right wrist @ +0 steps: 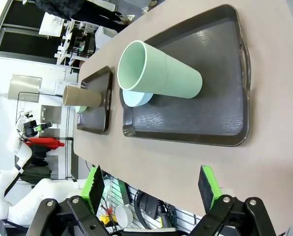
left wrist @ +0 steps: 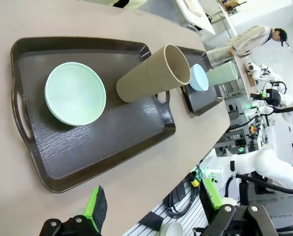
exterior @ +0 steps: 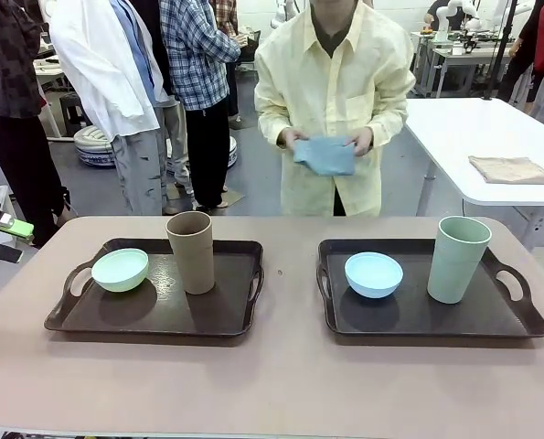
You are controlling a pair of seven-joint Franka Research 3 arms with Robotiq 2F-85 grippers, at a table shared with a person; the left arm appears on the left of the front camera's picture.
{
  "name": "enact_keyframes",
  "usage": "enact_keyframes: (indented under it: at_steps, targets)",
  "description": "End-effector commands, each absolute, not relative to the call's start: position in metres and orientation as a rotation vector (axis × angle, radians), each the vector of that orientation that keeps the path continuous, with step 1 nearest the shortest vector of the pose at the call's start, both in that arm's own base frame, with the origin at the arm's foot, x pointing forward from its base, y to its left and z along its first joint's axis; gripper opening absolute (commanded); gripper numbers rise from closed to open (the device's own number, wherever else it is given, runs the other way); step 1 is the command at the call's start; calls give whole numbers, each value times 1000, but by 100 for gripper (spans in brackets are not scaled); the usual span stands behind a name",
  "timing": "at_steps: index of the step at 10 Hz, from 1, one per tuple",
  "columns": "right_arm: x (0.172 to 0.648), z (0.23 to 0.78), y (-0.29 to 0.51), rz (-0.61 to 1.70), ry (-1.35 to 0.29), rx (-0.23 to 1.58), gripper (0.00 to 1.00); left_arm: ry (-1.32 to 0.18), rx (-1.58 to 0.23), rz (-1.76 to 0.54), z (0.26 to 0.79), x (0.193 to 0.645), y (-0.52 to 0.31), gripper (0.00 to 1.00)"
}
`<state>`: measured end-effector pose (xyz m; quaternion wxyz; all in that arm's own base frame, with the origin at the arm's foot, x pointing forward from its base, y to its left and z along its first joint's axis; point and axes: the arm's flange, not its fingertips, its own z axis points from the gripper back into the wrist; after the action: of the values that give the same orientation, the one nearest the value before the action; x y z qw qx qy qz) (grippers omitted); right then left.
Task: Set up a tray with a mat and arrange the tableware.
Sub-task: Pick up the Picnic Bowl and Reusable plastic cup from the Handle tray in front of the human's position and hold them in the air.
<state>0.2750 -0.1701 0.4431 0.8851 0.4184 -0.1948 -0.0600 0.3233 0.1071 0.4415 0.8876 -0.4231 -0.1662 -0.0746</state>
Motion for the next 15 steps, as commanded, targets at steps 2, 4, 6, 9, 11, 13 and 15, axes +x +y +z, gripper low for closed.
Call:
enact_keyframes:
  at_steps: [2,4,6,9,11,13,15]
  targets:
    - [276,441,-170,-119,-416,888,100,-349,-890,-155,441,323,108,100]
    - [276,441,-170,-119,-416,888,100,-349,-890,-155,441,323,108,100]
    - [276,441,-170,-119,-416,888,100,-349,-890,-155,441,323,108,100]
    - [276,441,-170,-119,-416,888,100,-349,-890,-155,441,323,108,100]
    - [276,441,-170,-119,-416,888,100,-349,-890,-155,441,323,108,100]
    - [276,441,-170,-119,-416,888,100,-349,-890,-155,441,323,108,100]
    - [276,441,-170,-119,-416,888,100,-349,-890,-155,441,323,108,100]
